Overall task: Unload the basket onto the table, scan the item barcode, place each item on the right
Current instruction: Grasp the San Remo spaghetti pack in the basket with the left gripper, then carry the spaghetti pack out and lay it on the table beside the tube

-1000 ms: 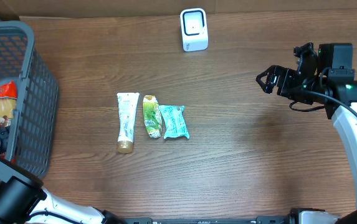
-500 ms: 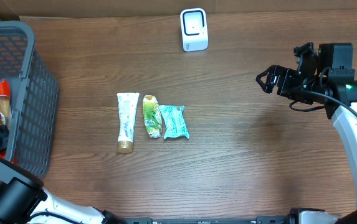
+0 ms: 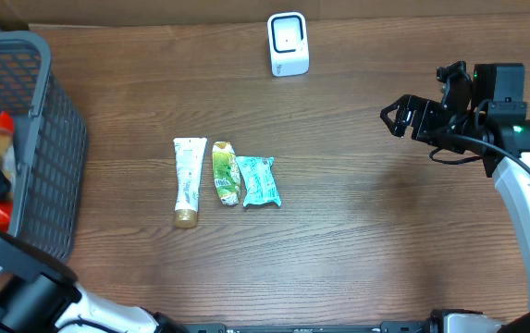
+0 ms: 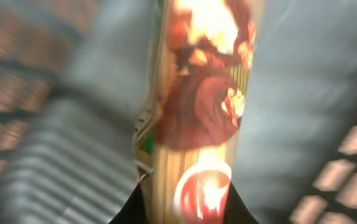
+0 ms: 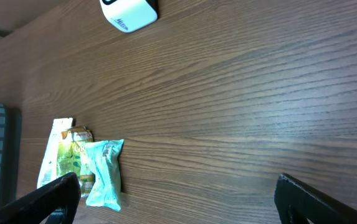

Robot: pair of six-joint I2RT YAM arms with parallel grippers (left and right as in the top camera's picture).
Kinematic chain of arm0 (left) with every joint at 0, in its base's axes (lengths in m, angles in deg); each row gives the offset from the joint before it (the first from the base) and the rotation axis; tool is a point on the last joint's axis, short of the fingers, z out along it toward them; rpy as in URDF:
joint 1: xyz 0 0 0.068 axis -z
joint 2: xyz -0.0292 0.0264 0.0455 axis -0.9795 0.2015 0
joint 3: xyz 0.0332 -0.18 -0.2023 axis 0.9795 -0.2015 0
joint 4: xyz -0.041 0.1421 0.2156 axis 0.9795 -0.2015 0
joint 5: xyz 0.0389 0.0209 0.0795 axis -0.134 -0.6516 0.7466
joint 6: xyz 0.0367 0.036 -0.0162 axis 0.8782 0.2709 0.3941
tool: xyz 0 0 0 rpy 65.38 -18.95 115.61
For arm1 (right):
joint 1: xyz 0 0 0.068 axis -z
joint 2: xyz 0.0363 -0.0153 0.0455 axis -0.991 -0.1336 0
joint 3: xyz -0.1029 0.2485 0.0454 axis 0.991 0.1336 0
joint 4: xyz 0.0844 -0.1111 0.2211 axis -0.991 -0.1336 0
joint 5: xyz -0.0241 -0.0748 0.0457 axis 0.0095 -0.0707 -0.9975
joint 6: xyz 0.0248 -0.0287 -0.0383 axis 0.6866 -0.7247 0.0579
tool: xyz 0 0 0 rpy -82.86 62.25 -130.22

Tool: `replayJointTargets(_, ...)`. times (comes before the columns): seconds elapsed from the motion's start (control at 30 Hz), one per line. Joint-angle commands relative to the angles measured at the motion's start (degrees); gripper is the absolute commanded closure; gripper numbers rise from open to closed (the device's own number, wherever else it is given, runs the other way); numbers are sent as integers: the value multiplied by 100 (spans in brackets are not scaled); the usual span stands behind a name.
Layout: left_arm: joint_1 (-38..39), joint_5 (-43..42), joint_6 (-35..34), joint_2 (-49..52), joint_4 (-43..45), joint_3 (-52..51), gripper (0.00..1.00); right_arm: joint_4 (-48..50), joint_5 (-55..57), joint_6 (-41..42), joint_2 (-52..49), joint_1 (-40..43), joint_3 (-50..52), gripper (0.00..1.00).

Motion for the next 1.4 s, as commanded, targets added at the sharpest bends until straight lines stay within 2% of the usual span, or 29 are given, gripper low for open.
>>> replayJointTargets(0.0, 282, -413, -472, -1257, 142, 787, 96, 33, -66, -7, -31, 9, -107, 0)
replayJointTargets(0.37, 1207, -166, -538, -3259, 68, 855, 96, 33, -66, -7, -31, 9, -107, 0)
replayJointTargets(0.47, 1322, -208, -800, -3635, -173, 855, 96, 33, -66, -7, -31, 9, -107, 0)
replayJointTargets(0.67, 1827, -1231, -1130, -3834, -1207, 831, 96, 42, -66, -7, -31, 9, -107, 0)
replayJointTargets(0.8, 2459, -1998, -1565, -3692, -1650, 374, 96, 35, -68, -4, -31, 9, -107, 0)
replayJointTargets(1.0, 3499, -1882, -1996, -3392, -1132, -925, 96, 7, -70, -4, -31, 9, -107, 0)
replayJointTargets(1.2, 4376, -1073, -2496, -2837, -162, -2398, 96, -70, -68, -4, -31, 9, -107, 0)
replayJointTargets(1.37, 4811, -402, -2767, -2524, 560, -3047, 96, -74, -66, -7, -33, 9, -107, 0)
